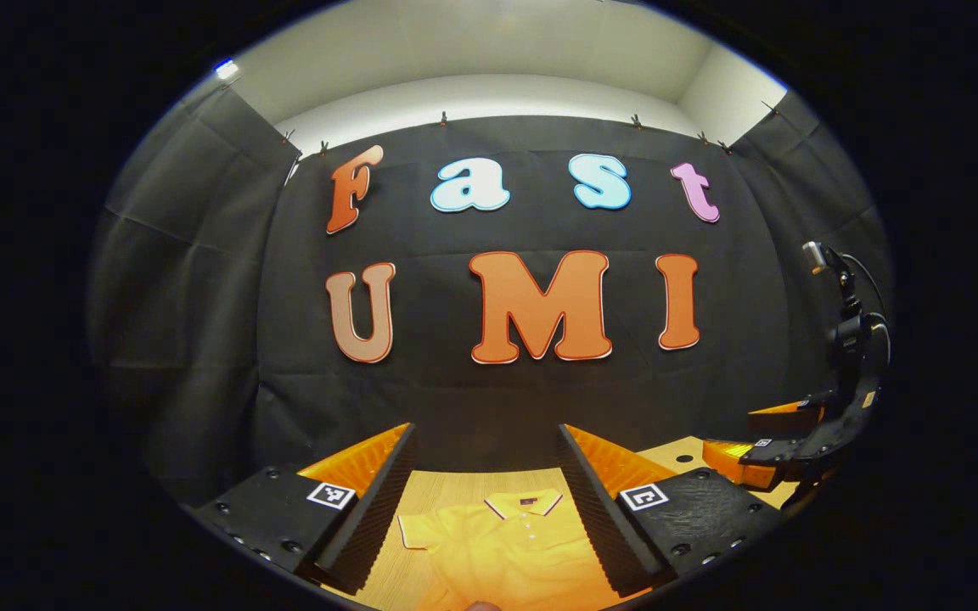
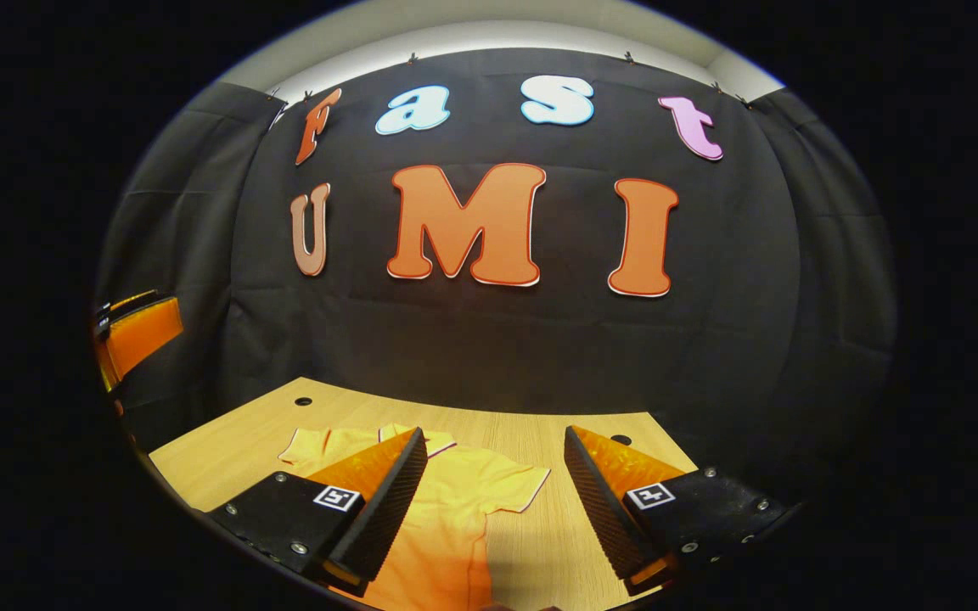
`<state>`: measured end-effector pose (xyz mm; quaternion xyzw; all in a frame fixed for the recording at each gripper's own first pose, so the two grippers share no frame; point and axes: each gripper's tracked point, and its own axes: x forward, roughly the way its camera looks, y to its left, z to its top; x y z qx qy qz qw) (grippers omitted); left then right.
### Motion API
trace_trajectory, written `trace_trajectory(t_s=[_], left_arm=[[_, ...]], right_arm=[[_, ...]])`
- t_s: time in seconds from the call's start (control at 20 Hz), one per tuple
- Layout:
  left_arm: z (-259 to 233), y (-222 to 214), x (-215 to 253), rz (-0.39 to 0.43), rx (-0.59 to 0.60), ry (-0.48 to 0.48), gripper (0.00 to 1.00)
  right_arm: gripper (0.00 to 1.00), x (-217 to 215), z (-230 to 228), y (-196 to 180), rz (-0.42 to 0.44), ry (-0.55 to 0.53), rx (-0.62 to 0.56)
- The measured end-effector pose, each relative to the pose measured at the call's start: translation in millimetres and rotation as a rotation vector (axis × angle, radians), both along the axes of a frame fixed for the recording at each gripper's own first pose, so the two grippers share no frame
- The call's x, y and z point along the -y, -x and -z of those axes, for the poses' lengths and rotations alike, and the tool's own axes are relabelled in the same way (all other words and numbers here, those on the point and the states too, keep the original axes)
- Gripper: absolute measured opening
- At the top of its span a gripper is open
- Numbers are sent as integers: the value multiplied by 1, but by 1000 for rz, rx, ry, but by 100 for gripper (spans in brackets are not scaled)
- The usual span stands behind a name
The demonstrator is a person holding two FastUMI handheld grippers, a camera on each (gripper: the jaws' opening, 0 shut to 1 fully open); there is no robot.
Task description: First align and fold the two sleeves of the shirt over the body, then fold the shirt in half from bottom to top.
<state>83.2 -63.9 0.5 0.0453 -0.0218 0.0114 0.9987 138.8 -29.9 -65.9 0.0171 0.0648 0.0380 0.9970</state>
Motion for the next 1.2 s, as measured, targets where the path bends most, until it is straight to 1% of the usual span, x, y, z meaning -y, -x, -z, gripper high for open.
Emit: trace_trajectory(t_s=[0.1, 0.2, 0.4, 0.5, 0.75, 0.8, 1.05, 1.1, 1.2], left_arm=[[-1, 0, 6, 7, -1, -11, 97], [-2, 0, 7, 7, -3, -25, 97], [-6, 4, 5, -11, 4, -42, 98], [-8, 6, -3, -38, 6, -52, 99], [-5, 5, -19, -113, -6, -75, 100], [-5, 6, -21, -129, -11, -78, 99], [6, 3, -37, -212, -50, -80, 99], [8, 1, -40, -232, -59, -81, 100], [13, 0, -46, -267, -76, -79, 99]], right_arm=[[98, 8, 17, -9, 13, -1, -54], [98, 18, 39, -29, 26, -1, -135], [98, 25, 84, -61, 11, -6, -306], [98, 26, 103, -77, 6, -7, -373], [98, 19, 140, -111, -38, -12, -522], [99, 17, 147, -117, -46, -15, -552], [94, 22, 194, -150, -46, -6, -734], [94, 23, 201, -154, -49, -12, -767], [90, 23, 219, -163, -51, -41, -836]])
